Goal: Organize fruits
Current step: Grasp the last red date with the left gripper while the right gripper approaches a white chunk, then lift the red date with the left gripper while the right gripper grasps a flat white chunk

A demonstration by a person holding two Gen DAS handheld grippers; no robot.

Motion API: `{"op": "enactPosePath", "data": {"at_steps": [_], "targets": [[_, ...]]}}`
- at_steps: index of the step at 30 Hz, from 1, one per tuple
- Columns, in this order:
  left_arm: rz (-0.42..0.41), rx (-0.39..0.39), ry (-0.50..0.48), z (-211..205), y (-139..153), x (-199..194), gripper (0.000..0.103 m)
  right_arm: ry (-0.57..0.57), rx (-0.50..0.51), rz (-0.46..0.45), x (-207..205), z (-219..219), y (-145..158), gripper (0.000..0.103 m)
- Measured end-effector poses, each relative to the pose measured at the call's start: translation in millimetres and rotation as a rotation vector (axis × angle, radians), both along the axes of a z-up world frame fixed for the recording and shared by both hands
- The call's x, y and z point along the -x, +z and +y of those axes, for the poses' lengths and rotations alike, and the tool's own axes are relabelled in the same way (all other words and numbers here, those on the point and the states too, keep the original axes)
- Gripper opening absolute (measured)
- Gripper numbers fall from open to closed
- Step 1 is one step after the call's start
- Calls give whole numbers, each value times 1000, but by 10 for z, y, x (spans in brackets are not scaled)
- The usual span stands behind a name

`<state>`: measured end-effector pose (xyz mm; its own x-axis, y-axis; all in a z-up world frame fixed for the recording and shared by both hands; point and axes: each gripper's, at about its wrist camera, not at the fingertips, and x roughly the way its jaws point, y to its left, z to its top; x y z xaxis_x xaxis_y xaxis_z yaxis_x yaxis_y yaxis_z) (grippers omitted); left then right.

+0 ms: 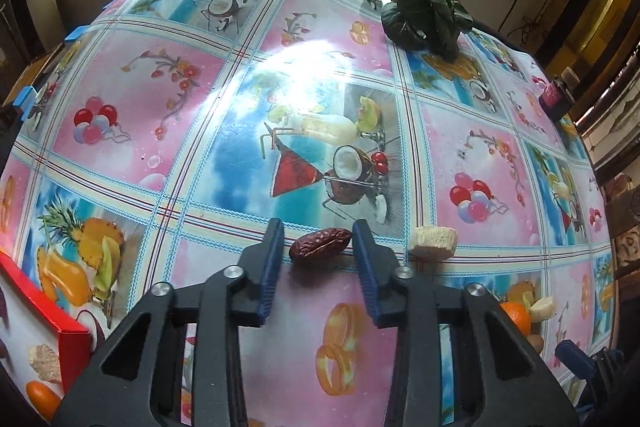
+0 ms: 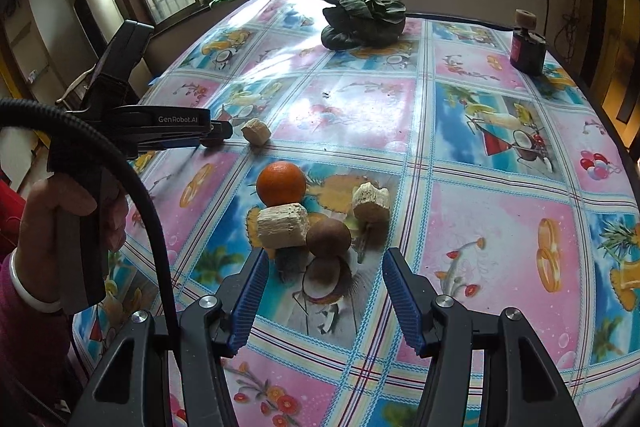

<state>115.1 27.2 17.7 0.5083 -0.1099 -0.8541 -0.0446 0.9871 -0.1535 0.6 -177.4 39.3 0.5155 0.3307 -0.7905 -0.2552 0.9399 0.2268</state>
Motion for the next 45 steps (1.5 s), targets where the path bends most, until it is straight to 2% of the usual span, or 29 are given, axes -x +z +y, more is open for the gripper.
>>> {"op": "enactPosePath", "data": {"at_steps": [7,12,16,23,26,30,33,36,42,43,44,45], "targets": [[-8,39,6,119,58,88,30,50,-29,-48,-117,168,203,57],[-21,44,31,237,154,253,30,124,-1,-82,-448,516,277,57],[-32,34,32,286,184,391,30,170,71,-82,-771,807,221,57],[-37,26,44,413,214,537,30,101,159,-88,-1242,832,150,57],[-42,25,45,442,235,578,30,98,174,-48,-1355,818,59,57],[-45,23,48,466,245,608,30,190,152,-26,-1178,939,57,57],[-49,29,48,489,254,647,30,274,173,-52,-958,1053,122,57],[-52,29,44,489,271,693,30,285,179,-83,-892,1091,146,57],[-56,28,48,561,304,779,30,290,141,-23,-982,1196,-64,57],[-55,27,48,572,306,792,30,292,139,-8,-994,1222,-109,53],[-54,27,47,580,306,802,30,303,136,4,-997,1244,-144,40],[-53,27,46,588,305,818,30,313,146,8,-993,1268,-168,36]]}}
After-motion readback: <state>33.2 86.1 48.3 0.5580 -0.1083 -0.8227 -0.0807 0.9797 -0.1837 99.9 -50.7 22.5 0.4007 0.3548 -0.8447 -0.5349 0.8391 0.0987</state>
